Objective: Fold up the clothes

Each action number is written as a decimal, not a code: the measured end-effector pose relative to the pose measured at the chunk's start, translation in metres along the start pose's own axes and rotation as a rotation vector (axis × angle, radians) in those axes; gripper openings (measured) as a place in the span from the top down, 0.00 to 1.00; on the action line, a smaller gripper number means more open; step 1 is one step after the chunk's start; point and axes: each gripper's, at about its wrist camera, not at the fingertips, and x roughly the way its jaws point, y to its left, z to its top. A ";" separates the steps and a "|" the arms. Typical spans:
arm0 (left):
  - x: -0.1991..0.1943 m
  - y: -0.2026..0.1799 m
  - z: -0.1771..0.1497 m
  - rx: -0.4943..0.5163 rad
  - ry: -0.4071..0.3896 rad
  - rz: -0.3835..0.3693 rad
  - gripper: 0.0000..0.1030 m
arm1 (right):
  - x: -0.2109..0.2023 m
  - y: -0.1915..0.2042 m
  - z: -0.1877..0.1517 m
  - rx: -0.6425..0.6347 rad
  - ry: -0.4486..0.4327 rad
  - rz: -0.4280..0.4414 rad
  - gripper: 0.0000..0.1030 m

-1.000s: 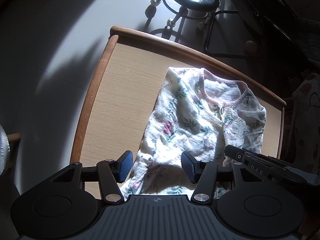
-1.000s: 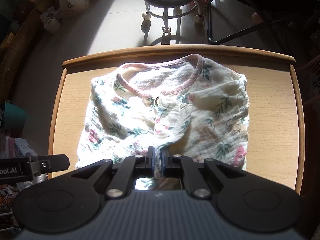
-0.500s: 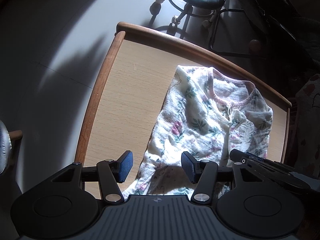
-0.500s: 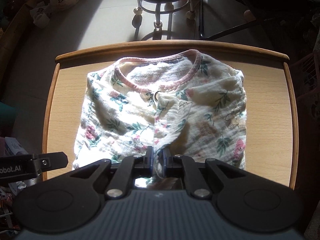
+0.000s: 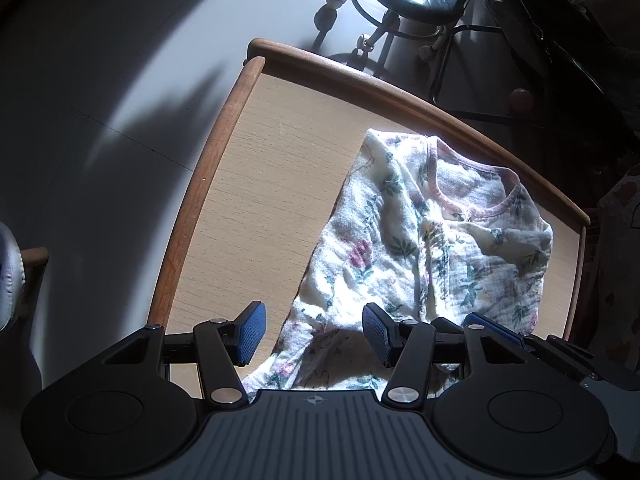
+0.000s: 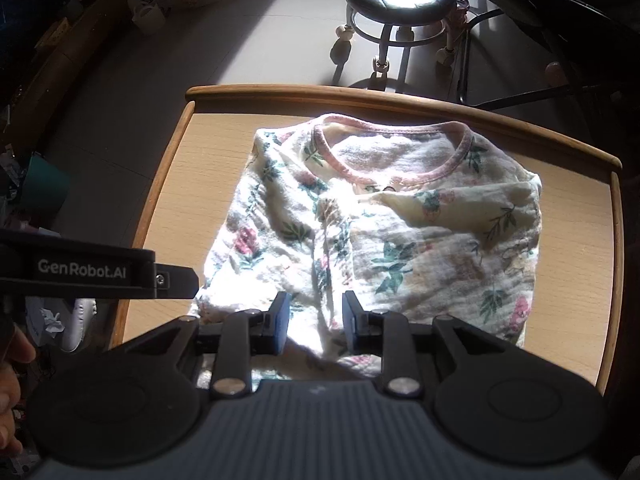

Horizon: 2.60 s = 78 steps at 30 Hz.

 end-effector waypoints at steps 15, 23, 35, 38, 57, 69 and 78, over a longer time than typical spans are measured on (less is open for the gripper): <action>0.012 0.023 -0.042 0.091 -0.003 0.025 0.46 | -0.051 -0.083 -0.068 0.079 -0.038 -0.030 0.68; 0.028 0.031 -0.077 0.169 0.003 0.017 0.46 | -0.054 -0.129 -0.125 0.184 0.010 -0.055 0.66; 0.043 0.037 -0.094 0.203 -0.004 0.051 0.46 | -0.029 -0.141 -0.149 0.194 0.057 -0.064 0.66; 0.042 0.037 -0.095 0.212 -0.025 0.054 0.45 | -0.024 -0.141 -0.152 0.196 0.061 -0.072 0.66; 0.043 0.028 -0.103 0.251 -0.023 0.094 0.50 | -0.014 -0.127 -0.150 0.112 0.045 -0.112 0.67; 0.044 0.018 -0.110 0.274 -0.024 0.089 0.96 | -0.016 -0.125 -0.155 0.108 0.043 -0.112 0.96; 0.034 0.020 -0.123 0.236 -0.020 0.059 0.97 | -0.031 -0.129 -0.163 0.145 0.050 -0.104 0.96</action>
